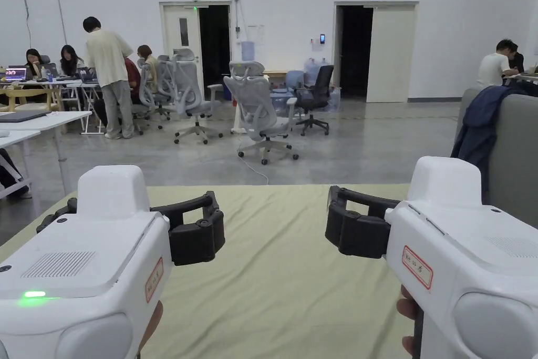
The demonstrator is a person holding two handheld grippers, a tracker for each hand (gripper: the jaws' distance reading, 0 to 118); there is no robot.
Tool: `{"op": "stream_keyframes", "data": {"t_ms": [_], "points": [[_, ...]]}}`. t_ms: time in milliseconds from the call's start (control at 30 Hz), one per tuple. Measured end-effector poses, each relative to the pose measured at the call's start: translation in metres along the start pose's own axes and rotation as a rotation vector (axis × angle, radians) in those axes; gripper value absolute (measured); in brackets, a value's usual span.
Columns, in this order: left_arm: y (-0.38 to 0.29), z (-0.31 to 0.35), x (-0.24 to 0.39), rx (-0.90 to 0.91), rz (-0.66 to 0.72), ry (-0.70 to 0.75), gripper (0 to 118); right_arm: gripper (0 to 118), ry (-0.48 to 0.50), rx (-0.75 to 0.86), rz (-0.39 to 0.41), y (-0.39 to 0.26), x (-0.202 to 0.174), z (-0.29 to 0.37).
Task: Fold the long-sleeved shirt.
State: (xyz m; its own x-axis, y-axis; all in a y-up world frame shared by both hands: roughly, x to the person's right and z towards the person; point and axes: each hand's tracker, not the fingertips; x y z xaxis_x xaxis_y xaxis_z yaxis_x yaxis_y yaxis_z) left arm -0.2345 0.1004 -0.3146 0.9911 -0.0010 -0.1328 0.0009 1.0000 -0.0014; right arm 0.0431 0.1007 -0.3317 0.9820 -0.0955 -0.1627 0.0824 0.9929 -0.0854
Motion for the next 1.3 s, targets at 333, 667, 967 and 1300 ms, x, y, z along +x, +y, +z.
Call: {"op": "stream_keyframes", "data": {"t_ms": [333,667,967,1300], "points": [[-0.003,-0.001,-0.001,-0.016,-0.008,0.002,118,118,0.016,-0.017,-0.051,-0.002,0.004,-0.001],[-0.001,0.0,-0.003,-0.008,-0.007,0.007,118,118,-0.001,-0.071,-0.053,-0.005,0.009,-0.011],[-0.001,0.0,-0.003,-0.007,-0.006,0.004,118,118,0.009,-0.07,-0.012,-0.008,0.002,-0.011],[0.001,0.0,-0.002,-0.006,-0.007,0.001,118,118,0.008,-0.076,-0.016,-0.006,0.004,-0.012]]}}
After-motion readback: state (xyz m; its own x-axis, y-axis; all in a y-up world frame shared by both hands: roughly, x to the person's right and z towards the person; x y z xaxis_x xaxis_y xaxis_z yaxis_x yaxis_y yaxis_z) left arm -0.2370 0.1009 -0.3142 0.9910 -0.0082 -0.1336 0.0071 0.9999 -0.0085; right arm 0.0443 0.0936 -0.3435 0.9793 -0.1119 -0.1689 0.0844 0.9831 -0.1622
